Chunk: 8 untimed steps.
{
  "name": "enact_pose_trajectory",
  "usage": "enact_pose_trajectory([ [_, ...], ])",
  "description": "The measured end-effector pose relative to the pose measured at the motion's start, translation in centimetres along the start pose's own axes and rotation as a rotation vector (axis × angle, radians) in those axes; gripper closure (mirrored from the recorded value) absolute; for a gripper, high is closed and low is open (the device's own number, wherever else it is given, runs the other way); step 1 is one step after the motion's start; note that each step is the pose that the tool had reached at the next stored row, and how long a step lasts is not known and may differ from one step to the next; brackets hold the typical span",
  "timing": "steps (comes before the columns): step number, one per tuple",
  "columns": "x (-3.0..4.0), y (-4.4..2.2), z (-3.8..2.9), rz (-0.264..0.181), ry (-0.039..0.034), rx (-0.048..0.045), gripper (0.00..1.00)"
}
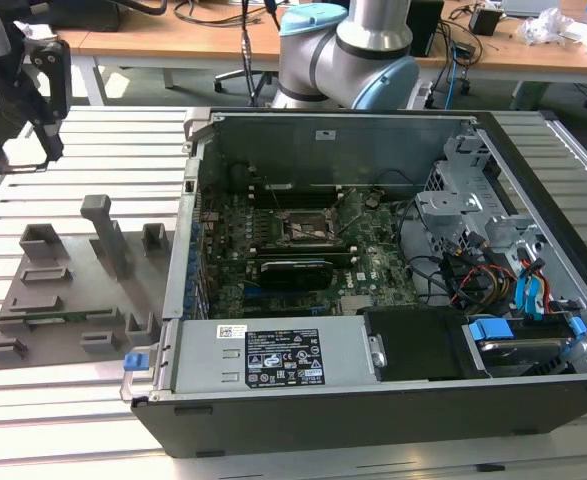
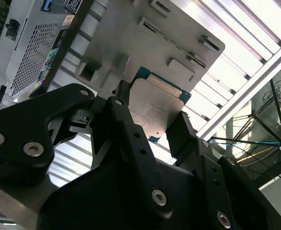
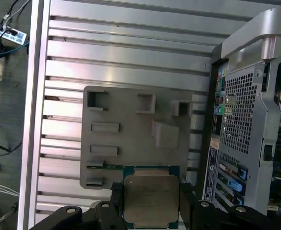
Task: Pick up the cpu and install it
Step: 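Pick up the cpu and move it towards the insertion slot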
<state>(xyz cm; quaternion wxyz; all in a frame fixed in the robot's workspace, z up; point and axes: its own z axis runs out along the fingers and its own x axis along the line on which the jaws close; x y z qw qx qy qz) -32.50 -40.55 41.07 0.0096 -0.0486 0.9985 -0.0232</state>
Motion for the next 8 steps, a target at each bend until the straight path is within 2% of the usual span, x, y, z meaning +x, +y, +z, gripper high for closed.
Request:
enact_pose_trajectory([
  [2, -0.98, -0.09, 0.03, 0.0, 0.0, 0.0, 0.45],
  [6, -2.29, -0.22, 0.06, 0.0, 0.0001, 0.0001, 0.45],
  [7, -2.86, -0.27, 0.07, 0.0, 0.0001, 0.0002, 0.45],
  [8, -3.79, -0.37, 0.09, 0.0, 0.0002, 0.0004, 0.45],
])
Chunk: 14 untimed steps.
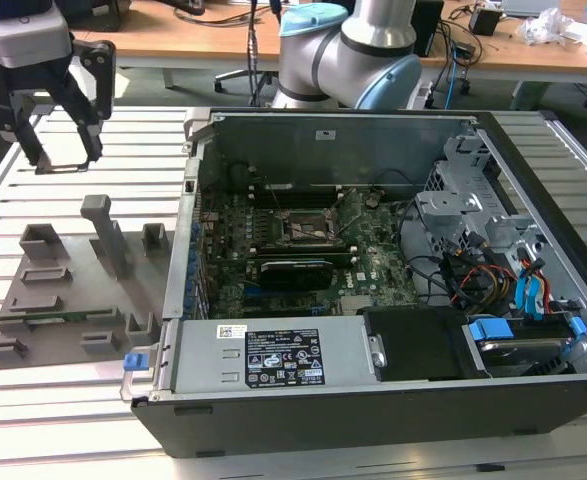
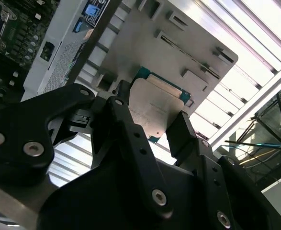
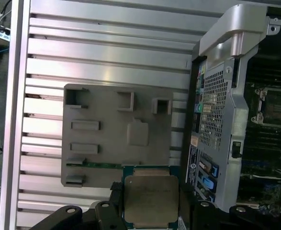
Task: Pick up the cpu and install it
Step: 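Pick up the cpu and move it towards the insertion slot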
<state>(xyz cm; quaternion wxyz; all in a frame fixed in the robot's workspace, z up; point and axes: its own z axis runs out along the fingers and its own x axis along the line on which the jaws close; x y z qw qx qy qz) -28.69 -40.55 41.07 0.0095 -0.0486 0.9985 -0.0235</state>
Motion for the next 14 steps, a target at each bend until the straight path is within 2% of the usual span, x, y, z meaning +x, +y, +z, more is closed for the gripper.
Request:
enact_pose_trajectory([
  [2, -0.58, -0.05, 0.02, 0.0, 0.0, 0.0002, 0.45],
  [4, -1.69, -0.13, 0.05, 0.0, 0.0002, 0.001, 0.45],
  [6, -2.32, -0.16, 0.06, 0.0, 0.0005, 0.0016, 0.45],
  [7, -2.98, -0.2, 0.08, 0.0, 0.0006, 0.002, 0.45],
  [10, -4.15, -0.28, 0.12, 0.0, 0.0009, 0.0025, 0.45],
  [14, -6.34, -0.44, 0.2, 0.0, 0.0013, 0.0028, 0.45],
])
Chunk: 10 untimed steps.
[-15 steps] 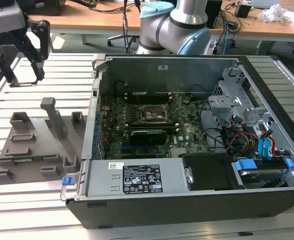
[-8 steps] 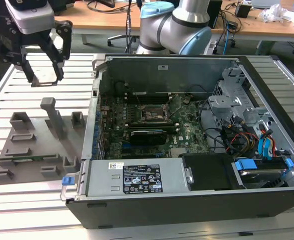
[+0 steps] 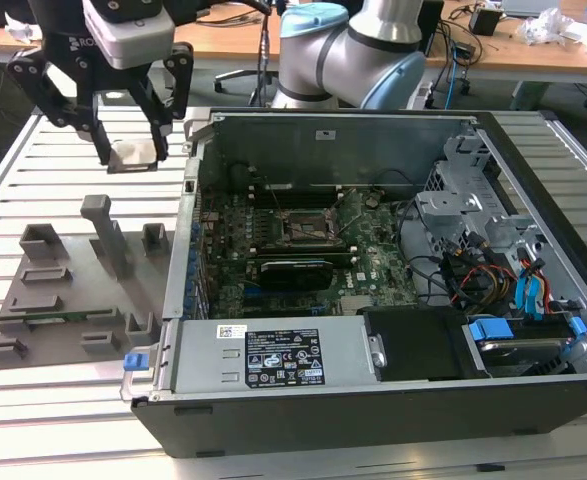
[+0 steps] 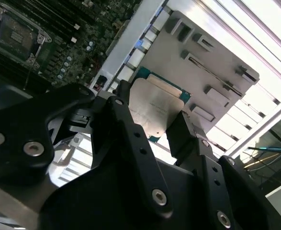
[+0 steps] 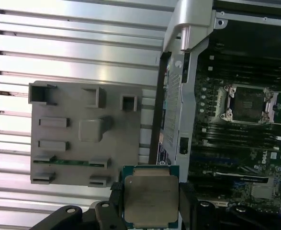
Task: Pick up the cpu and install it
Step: 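Pick up the cpu and move it towards the insertion slot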
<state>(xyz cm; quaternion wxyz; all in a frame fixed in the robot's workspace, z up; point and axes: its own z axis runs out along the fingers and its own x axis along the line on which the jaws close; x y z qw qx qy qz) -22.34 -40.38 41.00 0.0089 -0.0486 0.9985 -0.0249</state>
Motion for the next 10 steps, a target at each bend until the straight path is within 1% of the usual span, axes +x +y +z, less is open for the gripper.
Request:
enact_pose_trajectory([
  [3, -1.07, -0.08, 0.04, 0.0, 0.0002, 0.0003, 0.45],
  [4, -1.29, -0.09, 0.04, 0.0, 0.0003, 0.0004, 0.45],
  [6, -2.16, -0.13, 0.08, 0.0, 0.0004, 0.001, 0.45],
  [7, -2.46, -0.14, 0.09, 0.0, 0.0006, 0.0013, 0.45],
  [8, -2.95, -0.16, 0.11, 0.0, 0.0006, 0.0017, 0.45],
  [10, -3.6, -0.18, 0.13, 0.0, 0.001, 0.0024, 0.45],
])
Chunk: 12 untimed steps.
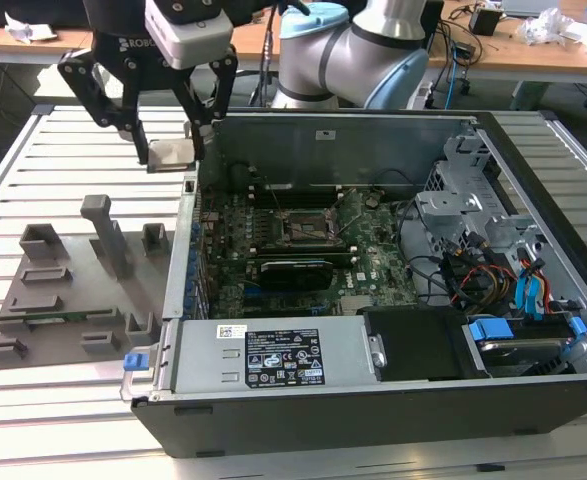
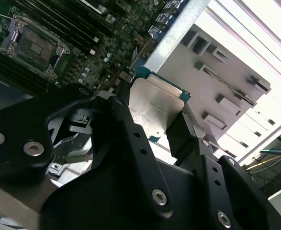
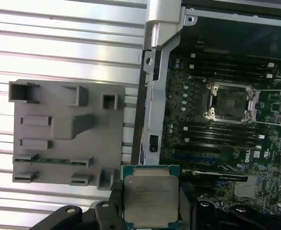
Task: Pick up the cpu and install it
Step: 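Pick up the cpu and move it towards the insertion slot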
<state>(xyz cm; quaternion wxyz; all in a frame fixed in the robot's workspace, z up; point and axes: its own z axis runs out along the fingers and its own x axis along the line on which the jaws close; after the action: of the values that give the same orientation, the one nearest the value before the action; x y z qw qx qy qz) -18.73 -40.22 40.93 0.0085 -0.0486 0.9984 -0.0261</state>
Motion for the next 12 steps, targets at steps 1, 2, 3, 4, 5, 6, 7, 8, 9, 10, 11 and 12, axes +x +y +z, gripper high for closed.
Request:
enact_pose_trajectory([
  [1, -0.48, -0.02, 0.02, 0.0, 0.0, 0.0003, 0.45],
  [2, -0.98, -0.04, 0.05, 0.0, 0.0, 0.0004, 0.45],
  [3, -1.49, -0.05, 0.08, 0.0, 0.0002, 0.0006, 0.45],
  [4, -2.04, -0.04, 0.11, 0.0, 0.0003, 0.0007, 0.45],
  [5, -2.55, 0.01, 0.15, 0.0, 0.0006, 0.0012, 0.45],
  [6, -3.23, 0.18, 0.22, 0.0, 0.001, 0.0018, 0.45],
  [7, -3.67, 0.37, 0.26, 0.0, 0.0013, 0.0023, 0.45],
  [8, -3.98, 0.53, 0.3, 0.0, 0.0015, 0.0027, 0.45],
  [9, -4.67, 0.89, 0.41, 0.0, 0.0023, 0.0043, 0.45],
  [10, -4.99, 1.08, 0.51, 0.0, 0.0027, 0.0051, 0.45],
  [11, -5.3, 1.25, 0.63, 0.0, 0.0031, 0.0059, 0.45],
  [12, -5.68, 1.47, 0.78, 0.0, 0.0037, 0.007, 0.45],
])
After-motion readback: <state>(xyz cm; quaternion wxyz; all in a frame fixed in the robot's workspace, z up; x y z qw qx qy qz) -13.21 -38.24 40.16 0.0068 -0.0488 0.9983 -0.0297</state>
